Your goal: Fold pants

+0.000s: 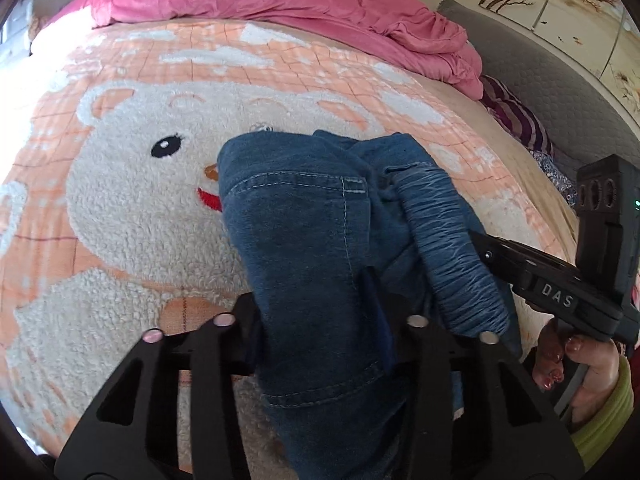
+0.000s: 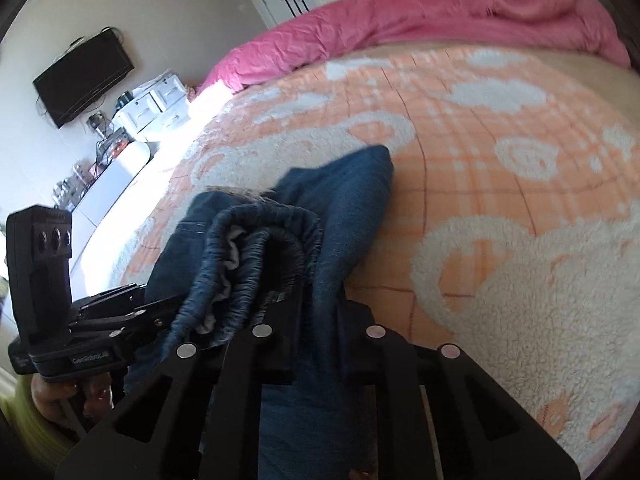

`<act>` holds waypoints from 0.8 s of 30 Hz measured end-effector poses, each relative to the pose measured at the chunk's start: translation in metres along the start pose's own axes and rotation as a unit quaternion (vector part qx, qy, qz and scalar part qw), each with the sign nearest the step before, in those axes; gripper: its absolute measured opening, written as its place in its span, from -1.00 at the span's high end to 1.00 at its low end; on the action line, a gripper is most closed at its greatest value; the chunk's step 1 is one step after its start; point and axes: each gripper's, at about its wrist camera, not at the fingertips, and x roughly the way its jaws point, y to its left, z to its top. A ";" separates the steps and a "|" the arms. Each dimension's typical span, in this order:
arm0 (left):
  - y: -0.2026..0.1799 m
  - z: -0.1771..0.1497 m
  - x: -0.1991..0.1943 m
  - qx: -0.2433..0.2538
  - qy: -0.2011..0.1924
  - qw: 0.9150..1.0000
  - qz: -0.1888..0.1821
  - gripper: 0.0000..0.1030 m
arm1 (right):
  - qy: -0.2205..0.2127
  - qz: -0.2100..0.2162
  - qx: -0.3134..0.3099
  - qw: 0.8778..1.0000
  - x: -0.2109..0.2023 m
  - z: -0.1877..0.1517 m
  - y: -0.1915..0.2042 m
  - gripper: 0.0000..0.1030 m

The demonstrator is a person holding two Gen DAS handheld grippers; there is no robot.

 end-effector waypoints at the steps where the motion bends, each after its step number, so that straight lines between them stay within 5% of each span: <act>1: 0.000 0.002 -0.004 0.002 -0.005 1.000 0.000 0.52 | -0.012 0.003 -0.012 1.000 -0.005 0.002 0.008 0.78; 7: 0.000 0.021 -0.021 0.023 -0.044 0.998 0.031 0.53 | -0.050 -0.006 -0.083 0.995 -0.005 0.033 0.047 0.79; 14: 0.030 0.066 -0.027 0.023 -0.077 0.994 0.074 0.53 | -0.064 0.008 -0.099 0.993 0.035 0.088 0.061 0.79; 24: 0.061 0.101 0.022 0.023 -0.063 0.994 0.086 0.53 | -0.044 -0.032 -0.085 0.995 0.095 0.112 0.042 0.79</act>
